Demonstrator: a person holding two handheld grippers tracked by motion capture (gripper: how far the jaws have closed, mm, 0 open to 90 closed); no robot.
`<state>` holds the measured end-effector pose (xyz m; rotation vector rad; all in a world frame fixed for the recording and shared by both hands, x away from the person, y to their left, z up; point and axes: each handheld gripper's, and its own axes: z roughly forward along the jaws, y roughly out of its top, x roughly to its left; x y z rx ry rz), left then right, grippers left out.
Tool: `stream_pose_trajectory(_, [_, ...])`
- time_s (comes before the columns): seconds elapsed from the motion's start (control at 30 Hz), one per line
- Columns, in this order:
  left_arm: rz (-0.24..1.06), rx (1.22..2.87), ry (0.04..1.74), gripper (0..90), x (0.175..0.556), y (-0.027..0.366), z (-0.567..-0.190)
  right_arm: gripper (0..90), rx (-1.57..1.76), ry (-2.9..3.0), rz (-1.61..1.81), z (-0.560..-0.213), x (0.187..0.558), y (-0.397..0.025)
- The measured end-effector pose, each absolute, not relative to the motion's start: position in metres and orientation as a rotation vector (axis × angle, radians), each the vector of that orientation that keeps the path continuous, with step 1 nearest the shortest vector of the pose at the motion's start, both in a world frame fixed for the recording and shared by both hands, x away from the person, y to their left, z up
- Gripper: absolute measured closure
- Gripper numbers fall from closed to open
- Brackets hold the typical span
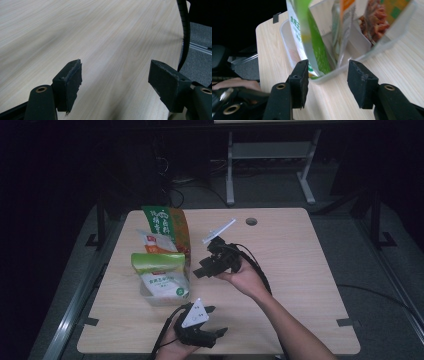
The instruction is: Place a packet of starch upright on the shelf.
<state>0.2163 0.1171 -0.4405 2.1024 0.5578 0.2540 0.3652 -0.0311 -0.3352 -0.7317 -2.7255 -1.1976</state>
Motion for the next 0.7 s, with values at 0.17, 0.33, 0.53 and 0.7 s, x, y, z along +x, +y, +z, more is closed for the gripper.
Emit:
stream_pose_trajectory(0.17, [0.255, 2.108, 0.556, 25.9, 0.217, 0.116, -0.441, 46.6, -0.798, -2.713, -1.189, -0.336, 0.367, -0.05])
stream_pose_trajectory(0.33, [0.261, 2.105, 0.556, 25.8, 0.218, 0.116, -0.439, 45.4, -0.832, -2.713, -1.186, -0.339, 0.369, -0.062])
stream_pose_trajectory(0.53, [0.263, 2.084, 0.574, 25.8, 0.221, 0.121, -0.437, 42.6, -0.885, -2.715, -1.17, -0.343, 0.372, -0.08])
stream_pose_trajectory(0.7, [0.269, 2.083, 0.576, 25.7, 0.222, 0.122, -0.436, 40.2, -0.923, -2.712, -1.173, -0.345, 0.374, -0.09])
